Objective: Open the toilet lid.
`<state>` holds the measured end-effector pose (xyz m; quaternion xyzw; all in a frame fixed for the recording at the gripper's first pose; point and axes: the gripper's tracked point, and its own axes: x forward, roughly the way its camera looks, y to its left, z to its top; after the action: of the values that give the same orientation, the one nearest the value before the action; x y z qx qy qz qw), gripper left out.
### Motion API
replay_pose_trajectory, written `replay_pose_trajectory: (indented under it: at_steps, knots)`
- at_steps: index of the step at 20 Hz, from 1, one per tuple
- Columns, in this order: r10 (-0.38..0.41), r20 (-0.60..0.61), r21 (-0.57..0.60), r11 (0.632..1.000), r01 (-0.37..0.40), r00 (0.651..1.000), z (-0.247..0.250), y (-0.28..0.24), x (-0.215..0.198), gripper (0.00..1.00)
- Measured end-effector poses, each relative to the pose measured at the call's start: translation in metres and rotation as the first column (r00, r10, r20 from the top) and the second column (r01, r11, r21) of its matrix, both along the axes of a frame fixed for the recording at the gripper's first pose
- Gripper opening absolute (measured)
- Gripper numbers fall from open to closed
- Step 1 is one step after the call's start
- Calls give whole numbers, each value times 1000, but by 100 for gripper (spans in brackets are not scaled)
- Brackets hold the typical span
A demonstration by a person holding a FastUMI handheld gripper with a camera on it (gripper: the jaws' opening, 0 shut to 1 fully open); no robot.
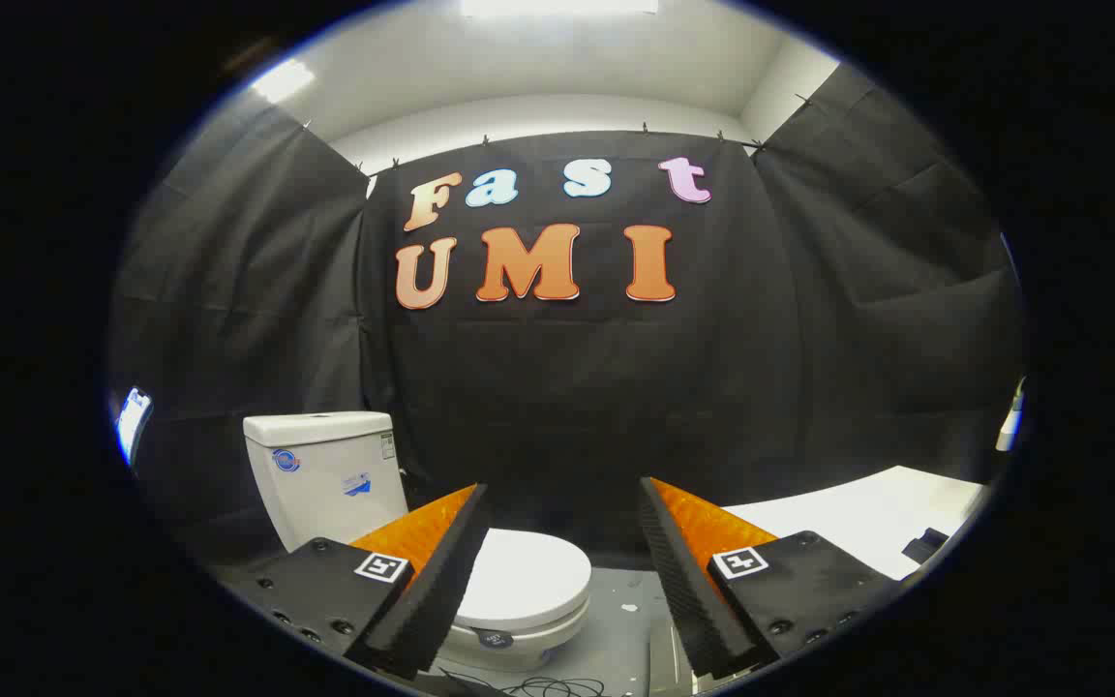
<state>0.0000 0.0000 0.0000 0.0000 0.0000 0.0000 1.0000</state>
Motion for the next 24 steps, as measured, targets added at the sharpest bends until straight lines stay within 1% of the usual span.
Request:
replay_pose_trajectory:
  at_steps: [24]
  knots:
    - [-9, -1, 10, 1000, 9, 1000, 1, -3, -2, 98]
